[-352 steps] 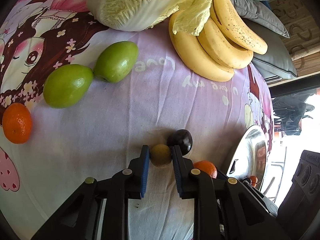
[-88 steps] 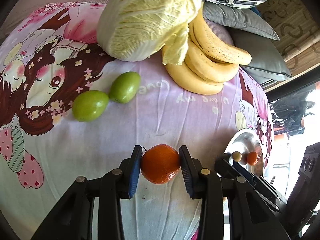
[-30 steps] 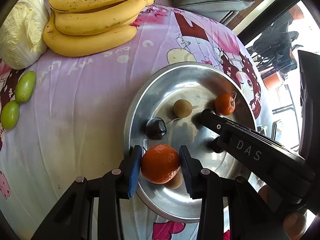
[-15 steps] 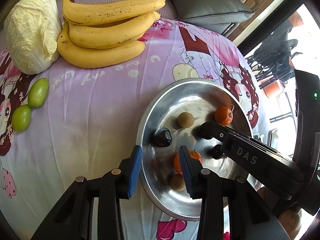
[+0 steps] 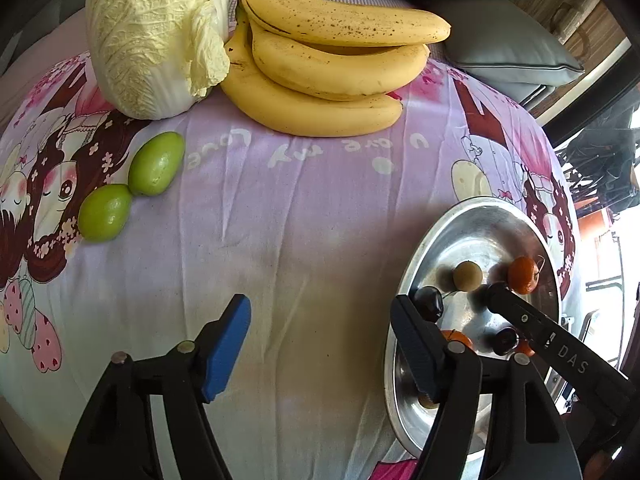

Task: Organize fruits
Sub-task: 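Open the right tool to drop the cherry while the left tool releases the tangerine into the bowl, then withdraw both open tools from the bowl back over the table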

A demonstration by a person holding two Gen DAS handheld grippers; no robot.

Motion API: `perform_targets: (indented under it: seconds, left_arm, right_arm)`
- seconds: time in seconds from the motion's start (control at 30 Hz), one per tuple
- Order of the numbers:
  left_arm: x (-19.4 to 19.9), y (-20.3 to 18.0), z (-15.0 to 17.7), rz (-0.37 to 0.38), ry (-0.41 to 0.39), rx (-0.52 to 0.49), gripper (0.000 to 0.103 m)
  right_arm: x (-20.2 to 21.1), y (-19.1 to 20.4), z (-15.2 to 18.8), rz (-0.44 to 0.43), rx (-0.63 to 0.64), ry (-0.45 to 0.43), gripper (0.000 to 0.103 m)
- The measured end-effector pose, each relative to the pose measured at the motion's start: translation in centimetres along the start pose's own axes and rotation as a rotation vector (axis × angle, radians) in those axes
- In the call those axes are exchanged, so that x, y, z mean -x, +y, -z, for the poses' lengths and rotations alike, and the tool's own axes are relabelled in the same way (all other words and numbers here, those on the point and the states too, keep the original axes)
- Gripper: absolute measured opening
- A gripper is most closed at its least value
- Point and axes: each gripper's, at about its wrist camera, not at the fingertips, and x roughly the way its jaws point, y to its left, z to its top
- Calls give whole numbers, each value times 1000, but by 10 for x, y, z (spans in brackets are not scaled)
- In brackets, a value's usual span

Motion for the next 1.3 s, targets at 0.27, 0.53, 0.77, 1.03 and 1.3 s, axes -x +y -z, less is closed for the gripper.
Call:
perform_targets:
  seconds: [0.27,0.53,0.77,1.03,1.3]
  left_arm:
    - [-9,3,-1,-52,11,1,77]
    - [-8,5,-2,-70,-12,1,91]
    - [-9,9,-3,-74,-13,8,91]
    - [-9,12,-1,-79,-12,15,96]
    - [-11,8,-1,-82,-11,9,96]
  right_arm:
    - [-4,4,2,12,18,15,69]
    - [-8,9,2,26,44,23,77]
    - [-8,10,2,30,53,12,86]
    - [-8,9,1,37,49,5,94]
    - [-6,9,1,28,52,-10,103]
